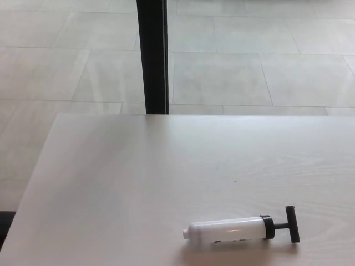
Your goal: The robot uses its left hand to lift the air pump kept on the middle of the desk and use the right hand to pull out the handle
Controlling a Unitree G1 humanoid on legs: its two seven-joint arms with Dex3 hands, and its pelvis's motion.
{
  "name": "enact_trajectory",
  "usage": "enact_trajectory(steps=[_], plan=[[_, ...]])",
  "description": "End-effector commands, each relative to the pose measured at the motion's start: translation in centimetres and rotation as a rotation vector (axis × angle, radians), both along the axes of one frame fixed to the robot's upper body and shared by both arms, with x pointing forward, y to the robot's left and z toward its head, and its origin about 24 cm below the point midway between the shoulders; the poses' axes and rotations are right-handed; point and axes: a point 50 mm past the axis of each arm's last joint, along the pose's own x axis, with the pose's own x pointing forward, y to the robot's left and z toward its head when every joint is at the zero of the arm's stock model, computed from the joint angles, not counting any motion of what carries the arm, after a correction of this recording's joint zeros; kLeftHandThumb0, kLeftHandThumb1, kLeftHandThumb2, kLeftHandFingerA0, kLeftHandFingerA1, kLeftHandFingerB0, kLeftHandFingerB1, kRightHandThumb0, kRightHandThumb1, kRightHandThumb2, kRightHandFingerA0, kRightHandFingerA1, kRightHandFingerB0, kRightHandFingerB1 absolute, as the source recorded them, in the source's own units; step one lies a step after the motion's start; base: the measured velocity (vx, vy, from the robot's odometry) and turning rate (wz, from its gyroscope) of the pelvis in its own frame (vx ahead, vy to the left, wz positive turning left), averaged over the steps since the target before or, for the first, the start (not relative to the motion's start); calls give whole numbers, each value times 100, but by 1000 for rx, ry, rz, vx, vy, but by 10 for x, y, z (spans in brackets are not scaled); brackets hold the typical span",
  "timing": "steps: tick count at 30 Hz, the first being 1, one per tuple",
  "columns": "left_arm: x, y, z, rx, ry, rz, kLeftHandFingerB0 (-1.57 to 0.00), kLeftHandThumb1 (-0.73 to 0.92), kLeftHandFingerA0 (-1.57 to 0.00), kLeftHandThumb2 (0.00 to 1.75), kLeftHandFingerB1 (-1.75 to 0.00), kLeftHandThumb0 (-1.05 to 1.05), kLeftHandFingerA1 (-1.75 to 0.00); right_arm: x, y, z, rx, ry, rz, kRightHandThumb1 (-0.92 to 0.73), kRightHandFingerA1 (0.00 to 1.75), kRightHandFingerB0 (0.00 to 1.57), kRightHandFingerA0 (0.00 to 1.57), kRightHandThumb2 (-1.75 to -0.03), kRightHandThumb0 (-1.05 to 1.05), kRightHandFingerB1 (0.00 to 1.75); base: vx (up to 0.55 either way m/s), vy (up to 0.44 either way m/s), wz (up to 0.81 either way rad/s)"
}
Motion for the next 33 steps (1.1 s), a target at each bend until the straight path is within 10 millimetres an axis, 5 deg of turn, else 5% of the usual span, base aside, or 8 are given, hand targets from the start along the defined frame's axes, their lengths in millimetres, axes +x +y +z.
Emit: enact_trajectory(steps=[1,5,6,19,22,23,25,33], plan=[[-3,17,13,-11,-138,135,-43,78,-57,63,-48,-65,-69,11,-35,52,-36,-293,-91,-82,56,20,38,-65,-75,30,0,0,0],[-13,27,18,-9,-178,241,-37,59,-47,97,-59,-63,-71,-2,-54,65,-20,-351,-258,-83,64,24,41,-65,-76,32,0,0,0],[-16,33,22,-6,-189,279,-39,76,-42,62,-49,-65,-67,-9,-63,72,-10,-381,-315,-83,63,19,35,-66,-76,31,0,0,0],[-27,37,20,-41,-198,346,-38,56,-49,95,-59,-64,-71,-61,-63,34,246,-333,-527,-65,66,1,32,-105,-77,32,0,0,0],[-28,38,20,-49,-190,366,-42,73,-49,62,-49,-63,-69,-67,-60,28,287,-298,-507,-68,61,4,25,-105,-81,41,0,0,0],[-30,39,20,-26,-156,345,-39,58,-49,97,-59,-63,-71,-69,-59,24,327,-294,-530,-67,63,8,28,-103,-80,46,0,0,0],[-33,39,19,-41,-156,353,-42,74,-47,62,-51,-64,-64,-73,-59,22,338,-285,-582,-82,62,19,32,-65,-81,35,0,0,0],[-32,44,23,-51,-143,382,-43,73,-48,62,-51,-65,-66,-86,-62,22,380,-290,-640,-65,67,10,32,-102,-84,46,0,0,0]])
